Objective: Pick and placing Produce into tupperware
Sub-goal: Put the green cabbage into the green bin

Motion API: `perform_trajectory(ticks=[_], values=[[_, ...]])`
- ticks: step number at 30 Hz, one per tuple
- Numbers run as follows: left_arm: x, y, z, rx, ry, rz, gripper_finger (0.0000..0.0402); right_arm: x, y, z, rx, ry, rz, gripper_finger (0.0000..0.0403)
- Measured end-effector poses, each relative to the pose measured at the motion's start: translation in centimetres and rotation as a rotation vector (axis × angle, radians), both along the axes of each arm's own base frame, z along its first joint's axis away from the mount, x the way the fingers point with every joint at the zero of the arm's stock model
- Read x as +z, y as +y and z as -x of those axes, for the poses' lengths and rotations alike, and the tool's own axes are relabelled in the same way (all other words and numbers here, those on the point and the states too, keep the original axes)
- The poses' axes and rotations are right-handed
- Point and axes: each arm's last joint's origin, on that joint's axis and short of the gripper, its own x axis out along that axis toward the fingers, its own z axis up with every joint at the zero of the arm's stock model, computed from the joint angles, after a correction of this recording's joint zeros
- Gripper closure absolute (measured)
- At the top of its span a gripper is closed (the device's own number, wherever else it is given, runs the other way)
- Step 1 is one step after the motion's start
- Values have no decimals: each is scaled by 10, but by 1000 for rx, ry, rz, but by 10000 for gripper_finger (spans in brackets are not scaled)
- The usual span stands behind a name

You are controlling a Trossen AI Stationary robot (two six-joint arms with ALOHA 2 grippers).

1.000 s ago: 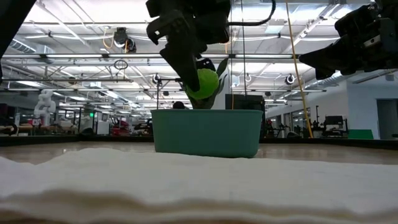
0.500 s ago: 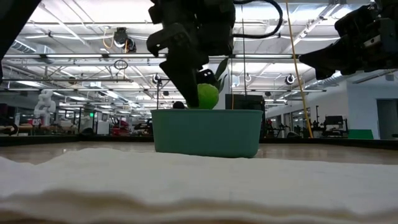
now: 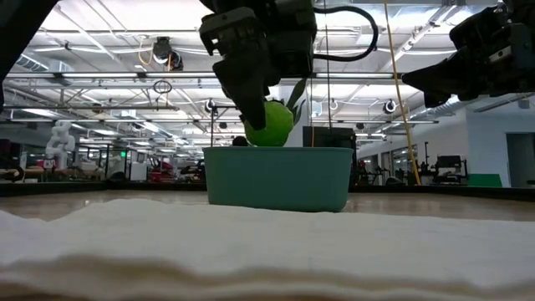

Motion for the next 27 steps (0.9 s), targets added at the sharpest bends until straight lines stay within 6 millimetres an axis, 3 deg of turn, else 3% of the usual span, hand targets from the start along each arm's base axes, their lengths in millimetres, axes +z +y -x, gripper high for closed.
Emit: perform_trajectory(ticks=[15, 27], values=[[-2, 4, 0, 8, -16, -162, 158, 0, 0, 0, 0, 0, -6, 403], [-32, 2, 8, -24, -23, -193, 158, 0, 0, 0, 0, 0, -6, 403]])
